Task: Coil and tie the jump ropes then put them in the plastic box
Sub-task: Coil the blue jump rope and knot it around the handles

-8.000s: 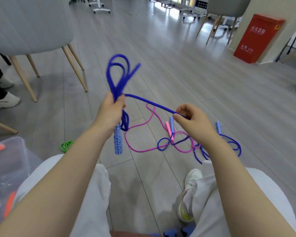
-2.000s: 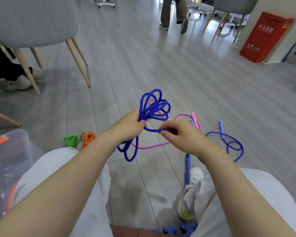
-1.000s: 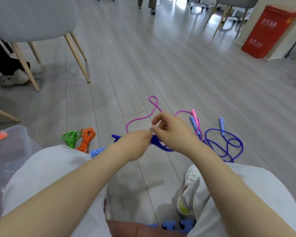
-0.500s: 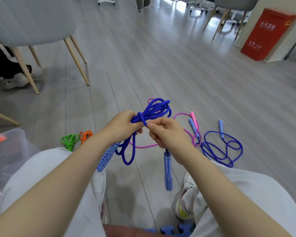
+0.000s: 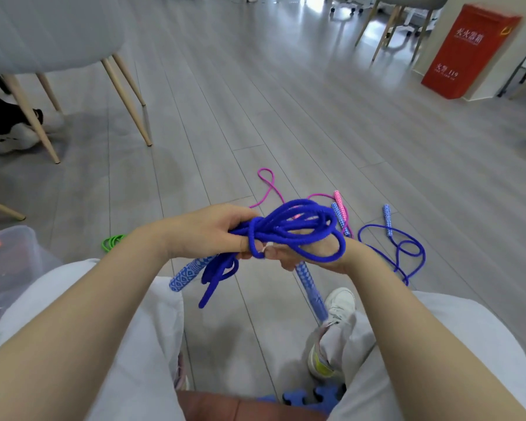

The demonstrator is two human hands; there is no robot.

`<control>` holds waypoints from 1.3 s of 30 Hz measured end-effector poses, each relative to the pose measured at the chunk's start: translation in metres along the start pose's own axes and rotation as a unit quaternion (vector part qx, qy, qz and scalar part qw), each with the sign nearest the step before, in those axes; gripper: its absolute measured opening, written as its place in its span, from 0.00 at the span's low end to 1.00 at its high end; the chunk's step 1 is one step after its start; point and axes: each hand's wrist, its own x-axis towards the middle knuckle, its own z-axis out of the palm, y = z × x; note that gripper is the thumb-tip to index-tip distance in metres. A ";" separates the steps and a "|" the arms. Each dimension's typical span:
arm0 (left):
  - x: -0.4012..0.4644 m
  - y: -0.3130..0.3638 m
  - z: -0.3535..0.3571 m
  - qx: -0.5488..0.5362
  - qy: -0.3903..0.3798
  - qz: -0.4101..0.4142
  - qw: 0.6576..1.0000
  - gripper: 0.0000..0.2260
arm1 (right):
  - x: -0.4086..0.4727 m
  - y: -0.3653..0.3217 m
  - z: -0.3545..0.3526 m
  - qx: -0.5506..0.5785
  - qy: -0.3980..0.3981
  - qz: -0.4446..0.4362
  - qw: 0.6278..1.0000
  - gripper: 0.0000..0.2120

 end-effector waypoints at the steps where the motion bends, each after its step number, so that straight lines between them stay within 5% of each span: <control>1: -0.002 0.001 0.000 0.006 -0.025 -0.006 1.000 0.08 | -0.001 0.003 -0.003 -0.002 -0.022 0.026 0.999 0.07; 5: -0.008 0.004 0.002 0.034 -0.120 -0.037 0.991 0.04 | 0.005 0.008 -0.009 -0.035 -0.082 0.027 0.996 0.03; 10: -0.004 0.003 0.007 0.110 -0.153 -0.061 0.980 0.05 | 0.016 0.004 -0.006 -0.015 -0.072 0.027 0.997 0.09; 28: -0.006 0.010 0.014 0.161 -0.065 0.005 0.985 0.04 | 0.020 0.007 -0.019 -0.090 0.033 0.006 0.995 0.04; 39: -0.009 0.009 0.013 0.245 0.003 0.087 0.966 0.12 | 0.023 0.011 -0.022 -0.123 0.082 0.017 0.989 0.04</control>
